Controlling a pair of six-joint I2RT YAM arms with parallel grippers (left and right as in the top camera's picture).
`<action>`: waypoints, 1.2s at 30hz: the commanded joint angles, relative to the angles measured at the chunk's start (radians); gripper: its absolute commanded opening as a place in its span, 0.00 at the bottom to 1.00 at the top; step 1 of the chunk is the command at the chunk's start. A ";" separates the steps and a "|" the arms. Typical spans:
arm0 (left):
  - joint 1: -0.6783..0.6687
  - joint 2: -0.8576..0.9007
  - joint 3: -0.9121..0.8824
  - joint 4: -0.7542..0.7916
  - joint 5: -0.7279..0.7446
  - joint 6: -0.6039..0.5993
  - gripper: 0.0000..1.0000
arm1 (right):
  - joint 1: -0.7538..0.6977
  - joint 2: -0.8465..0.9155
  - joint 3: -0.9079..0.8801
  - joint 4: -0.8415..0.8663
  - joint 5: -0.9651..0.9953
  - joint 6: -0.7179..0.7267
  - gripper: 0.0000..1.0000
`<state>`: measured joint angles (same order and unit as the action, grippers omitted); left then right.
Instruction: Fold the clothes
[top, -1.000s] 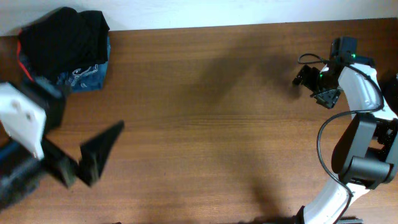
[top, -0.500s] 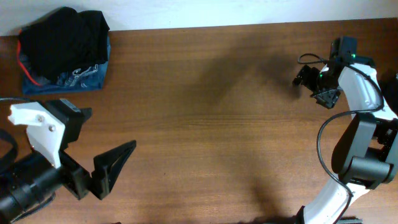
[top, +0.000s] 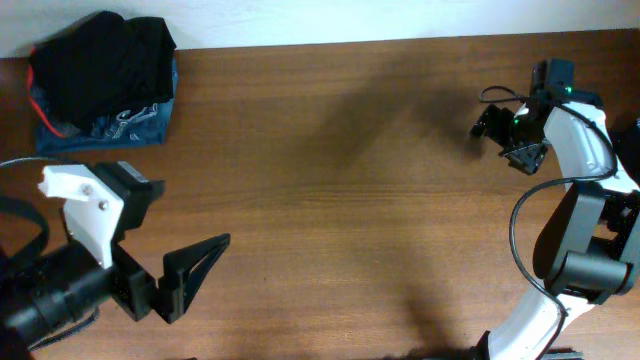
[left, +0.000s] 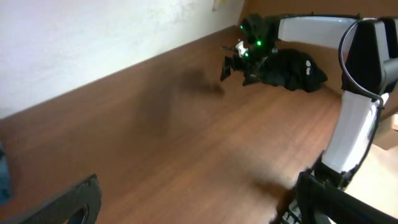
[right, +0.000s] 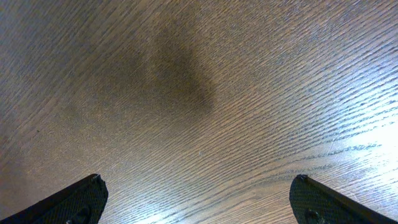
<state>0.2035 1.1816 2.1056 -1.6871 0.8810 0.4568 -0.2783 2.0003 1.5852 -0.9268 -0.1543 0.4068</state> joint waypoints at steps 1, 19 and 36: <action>-0.010 -0.003 -0.054 0.000 -0.018 0.020 0.99 | -0.003 0.005 -0.006 0.000 0.009 -0.010 0.99; -0.099 -0.406 -0.816 0.557 -0.031 0.019 0.99 | -0.003 0.005 -0.006 0.000 0.009 -0.010 0.99; -0.222 -0.655 -1.472 1.340 0.097 0.020 0.99 | -0.004 0.005 -0.006 0.000 0.009 -0.010 0.99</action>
<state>-0.0143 0.5522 0.6441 -0.3611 1.0264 0.4717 -0.2783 2.0003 1.5848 -0.9268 -0.1543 0.4068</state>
